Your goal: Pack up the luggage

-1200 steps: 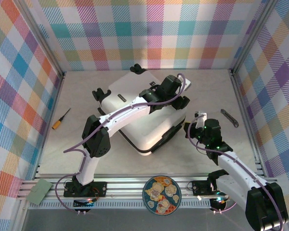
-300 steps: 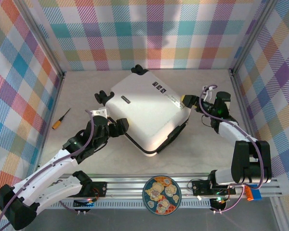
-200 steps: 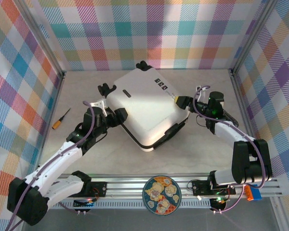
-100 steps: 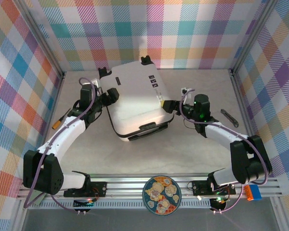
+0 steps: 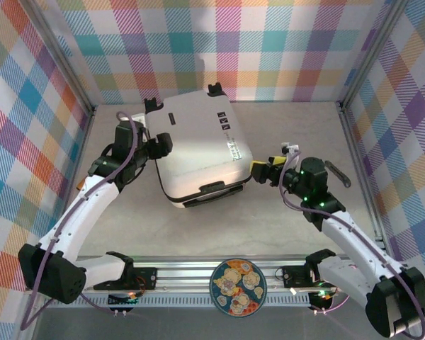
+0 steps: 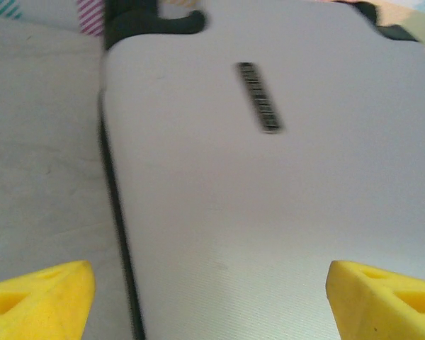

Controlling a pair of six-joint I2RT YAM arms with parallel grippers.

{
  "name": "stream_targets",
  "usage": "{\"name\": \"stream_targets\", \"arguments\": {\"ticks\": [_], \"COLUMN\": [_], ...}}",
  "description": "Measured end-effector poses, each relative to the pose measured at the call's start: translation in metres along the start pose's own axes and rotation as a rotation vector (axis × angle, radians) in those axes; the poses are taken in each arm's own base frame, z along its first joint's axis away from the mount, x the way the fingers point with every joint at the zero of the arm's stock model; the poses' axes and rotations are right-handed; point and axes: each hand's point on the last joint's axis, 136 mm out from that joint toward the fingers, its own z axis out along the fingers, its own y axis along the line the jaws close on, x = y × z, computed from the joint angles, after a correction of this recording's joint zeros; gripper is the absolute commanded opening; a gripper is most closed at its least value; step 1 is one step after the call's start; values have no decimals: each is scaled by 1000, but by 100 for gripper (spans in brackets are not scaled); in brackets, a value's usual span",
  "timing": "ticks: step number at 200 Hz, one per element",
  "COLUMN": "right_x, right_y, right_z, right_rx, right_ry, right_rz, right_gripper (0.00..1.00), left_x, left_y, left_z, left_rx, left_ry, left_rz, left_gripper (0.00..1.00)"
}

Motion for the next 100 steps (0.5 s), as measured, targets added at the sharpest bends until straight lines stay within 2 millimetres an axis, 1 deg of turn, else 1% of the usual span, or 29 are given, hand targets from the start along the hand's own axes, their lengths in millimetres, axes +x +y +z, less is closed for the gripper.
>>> {"name": "stream_targets", "arguments": {"ticks": [10,18,30,38,48,62,70,82,100], "right_x": [12,25,51,69,91,115,126,136,140], "right_y": [-6,-11,-23,-31,-39,-45,-46,-44,-39], "right_z": [-3,-4,-6,-6,-7,-7,-7,-4,3], "right_rx": [15,28,55,73,91,98,96,88,67], "right_ry": [11,28,66,96,128,166,186,208,212], "right_rz": [-3,0,14,25,30,37,37,28,14], "right_gripper": [79,75,68,66,63,60,59,57,54], "left_x": [-2,-5,-11,-15,-19,-24,-25,-22,-14], "left_y": [-19,-35,-62,-81,-106,-139,-158,-185,-221], "left_z": [-7,-12,-17,-20,-20,-16,-12,-3,11], "left_rx": [33,57,102,132,171,217,238,269,321], "left_ry": [-4,-9,-17,-21,-26,-30,-28,-15,8], "left_rz": [41,76,131,166,208,261,291,336,387], "left_gripper": [85,85,85,85,85,85,85,85,85]}}
